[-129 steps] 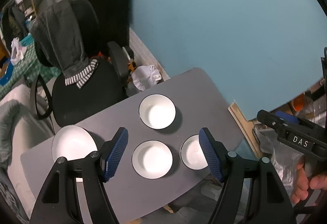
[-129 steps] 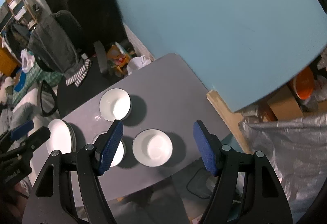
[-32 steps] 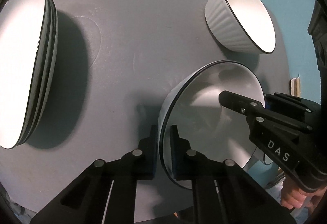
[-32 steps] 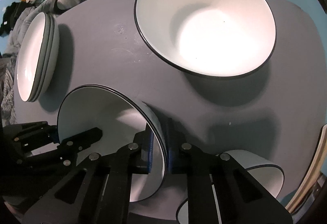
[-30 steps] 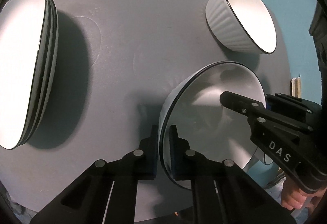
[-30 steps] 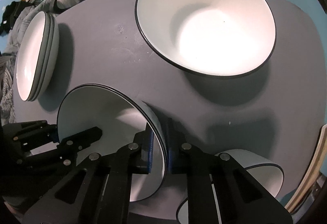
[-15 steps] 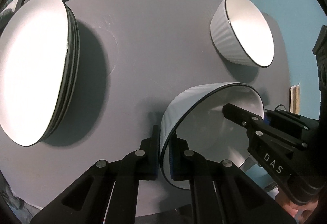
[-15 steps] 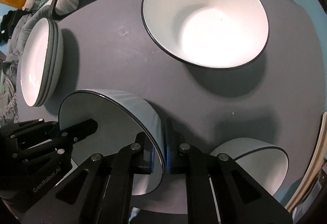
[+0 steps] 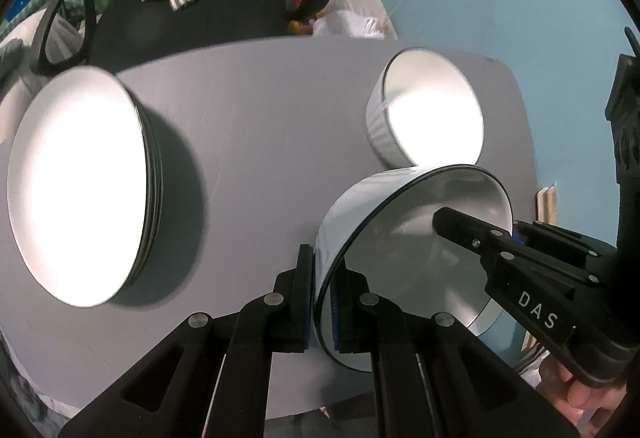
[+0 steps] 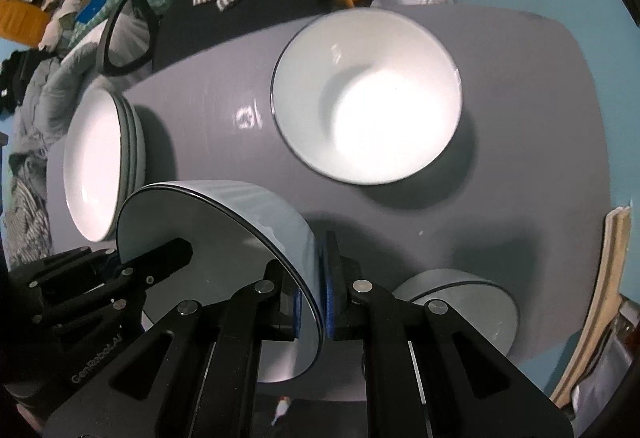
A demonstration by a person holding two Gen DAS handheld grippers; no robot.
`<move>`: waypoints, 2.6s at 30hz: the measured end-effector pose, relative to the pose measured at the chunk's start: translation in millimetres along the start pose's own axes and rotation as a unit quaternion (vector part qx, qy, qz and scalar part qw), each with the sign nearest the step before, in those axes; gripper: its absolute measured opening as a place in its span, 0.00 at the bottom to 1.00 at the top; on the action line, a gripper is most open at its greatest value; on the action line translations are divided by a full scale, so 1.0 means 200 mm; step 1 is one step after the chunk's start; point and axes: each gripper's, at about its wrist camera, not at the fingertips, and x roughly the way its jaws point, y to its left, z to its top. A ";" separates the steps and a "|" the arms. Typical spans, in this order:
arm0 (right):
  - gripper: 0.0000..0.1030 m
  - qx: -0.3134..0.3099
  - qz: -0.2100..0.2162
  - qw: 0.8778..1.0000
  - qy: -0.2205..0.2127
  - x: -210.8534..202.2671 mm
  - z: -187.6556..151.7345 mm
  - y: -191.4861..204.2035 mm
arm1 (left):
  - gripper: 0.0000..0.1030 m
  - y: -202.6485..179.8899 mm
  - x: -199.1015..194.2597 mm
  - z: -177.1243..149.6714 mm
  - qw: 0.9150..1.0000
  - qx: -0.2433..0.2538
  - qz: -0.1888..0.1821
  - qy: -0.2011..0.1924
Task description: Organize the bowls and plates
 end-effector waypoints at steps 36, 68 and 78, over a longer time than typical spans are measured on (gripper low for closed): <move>0.08 0.062 -0.007 0.998 -0.002 -0.04 0.40 -0.30 | 0.07 -0.33 0.21 0.47 0.997 0.063 0.033 -0.001; 0.20 0.031 -0.065 0.997 0.014 -0.07 0.43 -0.26 | 0.44 -0.33 0.13 0.48 0.991 0.095 0.089 -0.044; 0.46 0.035 -0.070 0.996 -0.036 -0.23 0.39 -0.23 | 0.45 -0.32 -0.02 0.41 0.991 0.084 0.083 -0.063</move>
